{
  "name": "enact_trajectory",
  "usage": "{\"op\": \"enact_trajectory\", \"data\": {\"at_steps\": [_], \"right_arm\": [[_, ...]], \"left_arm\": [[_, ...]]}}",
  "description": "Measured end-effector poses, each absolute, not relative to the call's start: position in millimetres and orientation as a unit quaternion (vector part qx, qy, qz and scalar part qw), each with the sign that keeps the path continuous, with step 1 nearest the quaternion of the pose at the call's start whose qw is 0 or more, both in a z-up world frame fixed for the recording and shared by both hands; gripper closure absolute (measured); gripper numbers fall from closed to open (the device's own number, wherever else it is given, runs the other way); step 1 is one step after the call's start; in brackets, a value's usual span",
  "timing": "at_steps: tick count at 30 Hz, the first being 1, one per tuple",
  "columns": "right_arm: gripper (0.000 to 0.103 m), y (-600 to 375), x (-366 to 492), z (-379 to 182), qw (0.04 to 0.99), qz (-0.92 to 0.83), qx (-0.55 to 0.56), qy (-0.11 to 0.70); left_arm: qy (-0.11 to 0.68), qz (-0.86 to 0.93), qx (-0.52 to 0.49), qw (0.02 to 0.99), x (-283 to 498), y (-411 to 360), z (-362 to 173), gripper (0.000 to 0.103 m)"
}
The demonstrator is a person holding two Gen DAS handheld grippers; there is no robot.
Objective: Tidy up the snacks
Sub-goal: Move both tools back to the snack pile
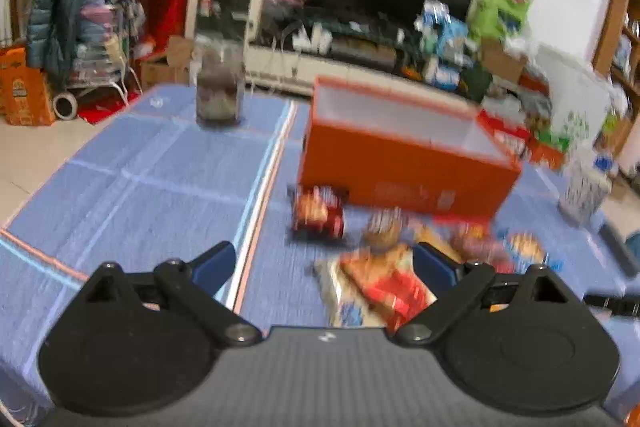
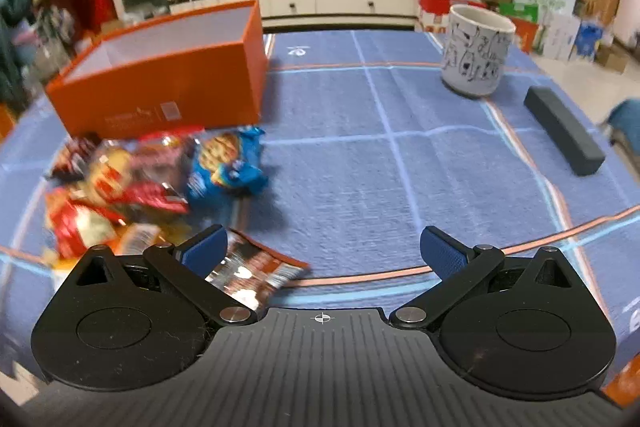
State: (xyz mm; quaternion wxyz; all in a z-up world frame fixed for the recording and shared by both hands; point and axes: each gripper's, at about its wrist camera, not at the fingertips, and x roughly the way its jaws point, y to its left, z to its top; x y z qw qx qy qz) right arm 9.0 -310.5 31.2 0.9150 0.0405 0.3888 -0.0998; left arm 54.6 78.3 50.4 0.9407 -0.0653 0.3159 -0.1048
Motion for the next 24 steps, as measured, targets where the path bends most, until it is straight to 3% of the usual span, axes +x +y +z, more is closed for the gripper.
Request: {"op": "enact_trajectory", "data": {"at_steps": [3,10,24], "right_arm": [[0.008,-312,7,31,0.918,-0.124,0.018,0.376],[0.008,-303,3,15,0.902,-0.152,0.125,0.385],[0.012,-259,-9,-4,0.914,-0.168,0.105,0.354]], "left_arm": [[0.332,-0.1,-0.05,0.937,59,80,40,0.009],[0.33,-0.097,-0.054,0.938,68,72,41,0.009],[0.326,-0.079,-0.035,0.941,14,7,5,0.009]]}}
